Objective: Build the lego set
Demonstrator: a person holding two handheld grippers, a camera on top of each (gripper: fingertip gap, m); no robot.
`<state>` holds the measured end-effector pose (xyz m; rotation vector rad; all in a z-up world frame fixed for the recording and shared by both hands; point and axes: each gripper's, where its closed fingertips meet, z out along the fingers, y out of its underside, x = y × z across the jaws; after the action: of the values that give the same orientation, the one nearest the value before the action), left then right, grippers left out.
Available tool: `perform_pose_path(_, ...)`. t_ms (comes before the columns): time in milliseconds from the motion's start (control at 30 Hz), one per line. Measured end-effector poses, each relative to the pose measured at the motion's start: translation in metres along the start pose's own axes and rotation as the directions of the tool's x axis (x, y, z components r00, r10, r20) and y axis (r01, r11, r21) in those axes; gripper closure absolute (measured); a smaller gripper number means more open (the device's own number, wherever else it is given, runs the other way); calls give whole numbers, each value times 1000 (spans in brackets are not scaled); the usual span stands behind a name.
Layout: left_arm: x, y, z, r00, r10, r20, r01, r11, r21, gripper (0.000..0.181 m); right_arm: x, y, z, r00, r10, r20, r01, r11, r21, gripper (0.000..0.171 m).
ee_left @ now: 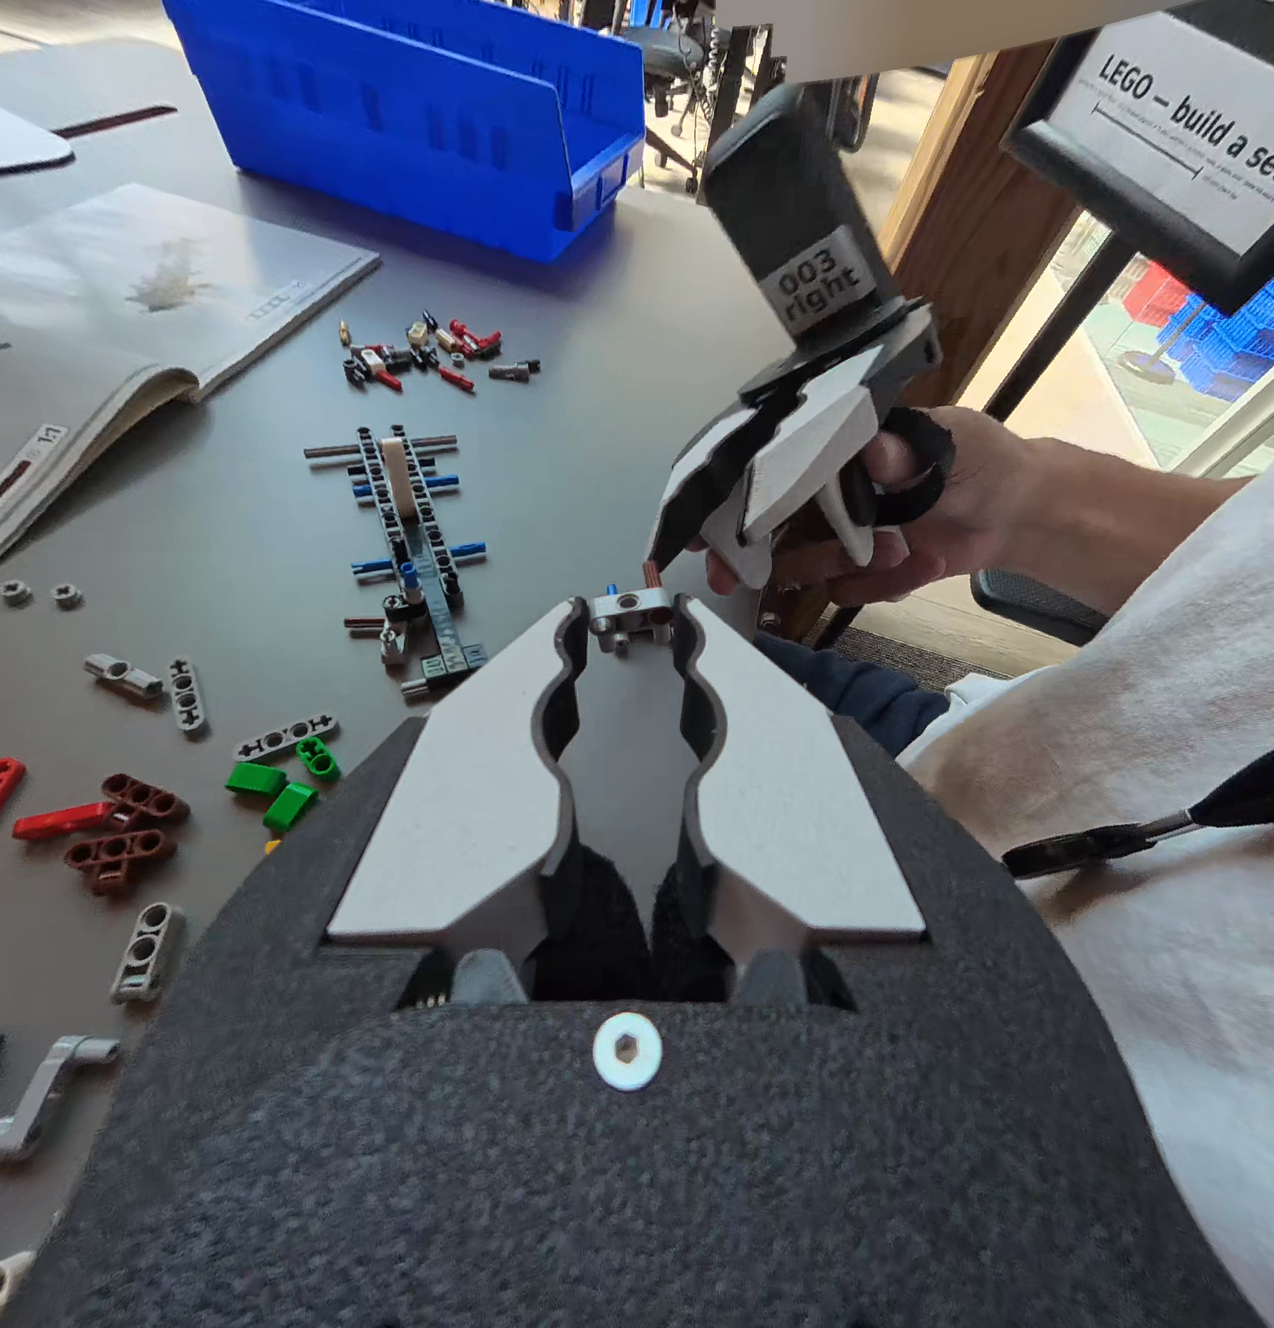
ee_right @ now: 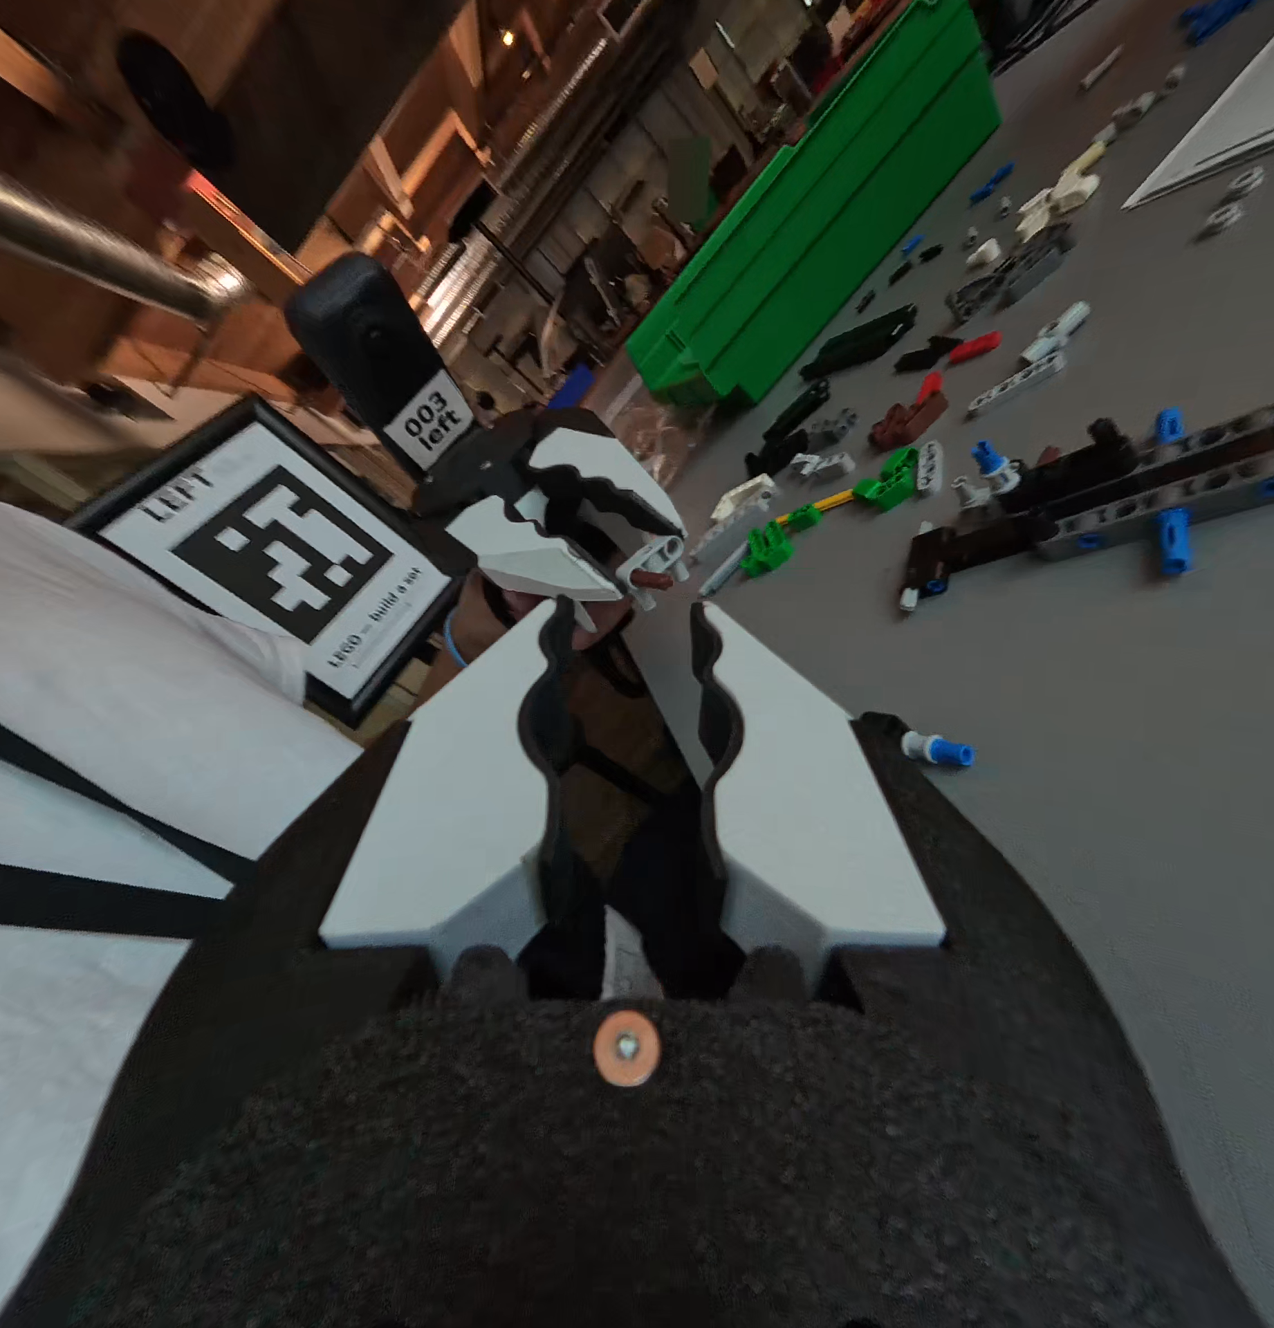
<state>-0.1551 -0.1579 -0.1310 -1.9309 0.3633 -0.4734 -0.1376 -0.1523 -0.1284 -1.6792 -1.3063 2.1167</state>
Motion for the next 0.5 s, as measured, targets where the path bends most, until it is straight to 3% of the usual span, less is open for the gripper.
perform_pose_path(100,2,-10,-2,999,32,8,-33,998,48,160,-8,-6,0,989,108,103,-112,993,42,147)
perform_pose_path(367,12,-18,-2,992,130,0,-129,988,82,160,-18,-13,4,954,198,225,-217,974,65,154)
perform_pose_path(433,13,-20,-1,990,138,-2,-137,986,90,160,-17,-12,5,958,191,214,-210,976,66,168)
perform_pose_path(500,12,-17,0,988,153,7,-153,985,75,159,-15,-11,5,961,189,203,-206,976,67,171)
